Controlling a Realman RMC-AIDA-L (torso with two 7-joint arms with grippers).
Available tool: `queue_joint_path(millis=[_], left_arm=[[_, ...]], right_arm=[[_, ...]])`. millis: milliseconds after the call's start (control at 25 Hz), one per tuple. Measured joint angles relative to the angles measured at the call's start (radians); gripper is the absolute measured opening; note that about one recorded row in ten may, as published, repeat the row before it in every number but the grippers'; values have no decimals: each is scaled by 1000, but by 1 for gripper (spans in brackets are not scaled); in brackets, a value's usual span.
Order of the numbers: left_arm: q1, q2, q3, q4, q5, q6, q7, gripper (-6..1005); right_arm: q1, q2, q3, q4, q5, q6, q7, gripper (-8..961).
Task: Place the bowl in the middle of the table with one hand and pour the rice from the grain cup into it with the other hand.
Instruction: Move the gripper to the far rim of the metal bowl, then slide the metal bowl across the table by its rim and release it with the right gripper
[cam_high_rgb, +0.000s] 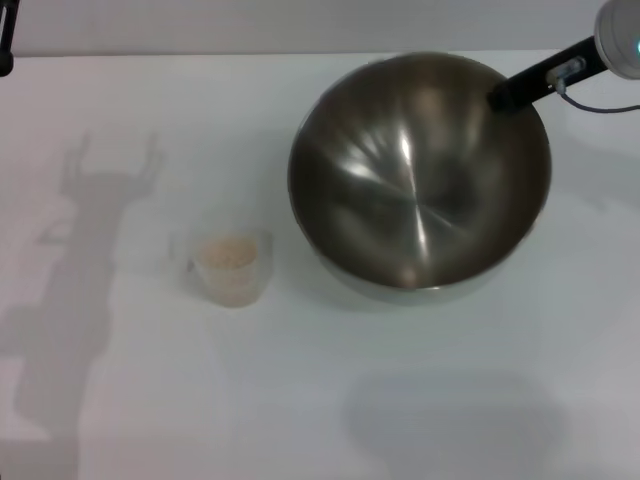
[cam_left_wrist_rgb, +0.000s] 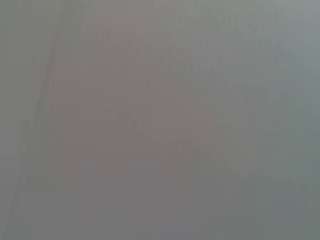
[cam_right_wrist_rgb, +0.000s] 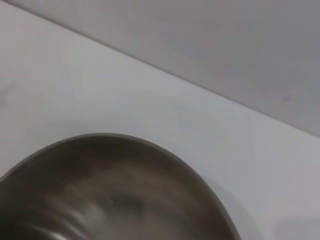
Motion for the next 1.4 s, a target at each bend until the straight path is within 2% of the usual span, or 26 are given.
queue_joint_path(millis=[200, 440, 640, 1240, 1400], left_arm=[[1, 0, 0, 0, 0, 3, 0, 826], [3, -1, 0, 0, 2, 4, 0, 826], [3, -1, 0, 0, 2, 4, 0, 826], [8, -3, 14, -2, 3, 18, 0, 826], [13, -3, 15, -3, 3, 21, 0, 826]], right_arm=[[-3, 0, -3, 19, 31, -45, -4, 43], [24, 1, -32, 134, 50, -106, -12, 58], [36, 1, -49, 171, 51, -118, -12, 70], [33, 1, -132, 148, -6, -124, 2, 107], [26, 1, -132, 88, -43, -130, 8, 239]])
